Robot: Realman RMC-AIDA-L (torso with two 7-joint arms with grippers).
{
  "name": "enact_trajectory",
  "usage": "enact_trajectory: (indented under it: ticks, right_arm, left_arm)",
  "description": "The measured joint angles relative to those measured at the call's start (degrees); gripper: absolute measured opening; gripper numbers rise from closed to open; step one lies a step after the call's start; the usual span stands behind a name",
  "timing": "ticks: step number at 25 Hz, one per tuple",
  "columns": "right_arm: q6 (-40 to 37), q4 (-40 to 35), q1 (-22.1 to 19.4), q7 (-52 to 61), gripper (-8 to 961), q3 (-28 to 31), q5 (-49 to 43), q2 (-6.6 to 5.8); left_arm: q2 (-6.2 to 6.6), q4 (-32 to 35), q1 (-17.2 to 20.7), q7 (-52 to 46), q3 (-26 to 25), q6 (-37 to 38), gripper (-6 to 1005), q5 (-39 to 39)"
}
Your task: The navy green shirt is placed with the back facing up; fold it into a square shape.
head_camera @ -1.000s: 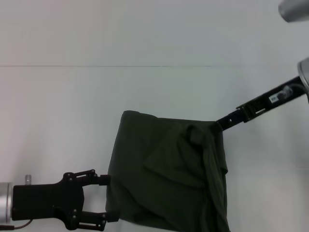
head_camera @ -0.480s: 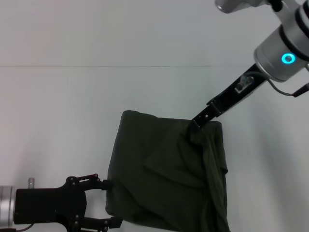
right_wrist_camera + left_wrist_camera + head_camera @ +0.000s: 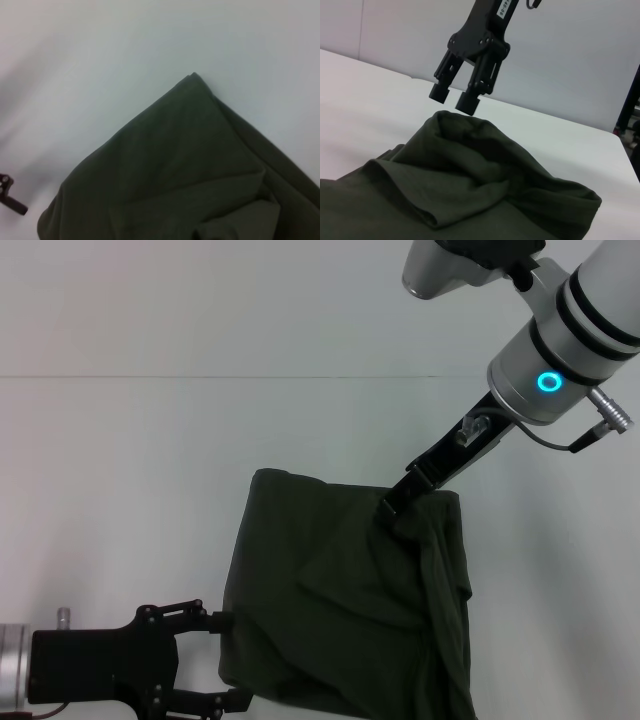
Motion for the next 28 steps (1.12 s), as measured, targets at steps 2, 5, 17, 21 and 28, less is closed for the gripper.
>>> enact_trajectory:
  ticks: [2,5,17,21,28]
  right_arm:
    - [0.2,0.0,0.1,0.6,911,-0.3,0.0,-0.01]
    - [-0.5,0.0,0.1,2.0,911,-0.4,0.0,-0.02]
    - [-0.1,2.0,0.6,5.0,912,-1.3,0.0,-0.01]
    - [0.4,4.0,1.2,5.0,912,-1.3,0.2,-0.01]
    - [1.8,4.9,1.4,5.0,911,-3.0,0.4,0.05]
  left_arm:
    - [0.05,0.1,0.0,0.0,0.0,0.1,891,0.0]
    - [0.3,1.0,0.1,-0.3,0.0,1.0,889,0.0]
    - [-0.01,4.3,1.1,-0.8,0.1,3.0,882,1.4]
    - [-0.06,4.4,1.0,-1.1,0.6,3.0,880,1.4]
    - [-0.05,4.4,0.7,-1.7,1.0,3.0,876,1.5]
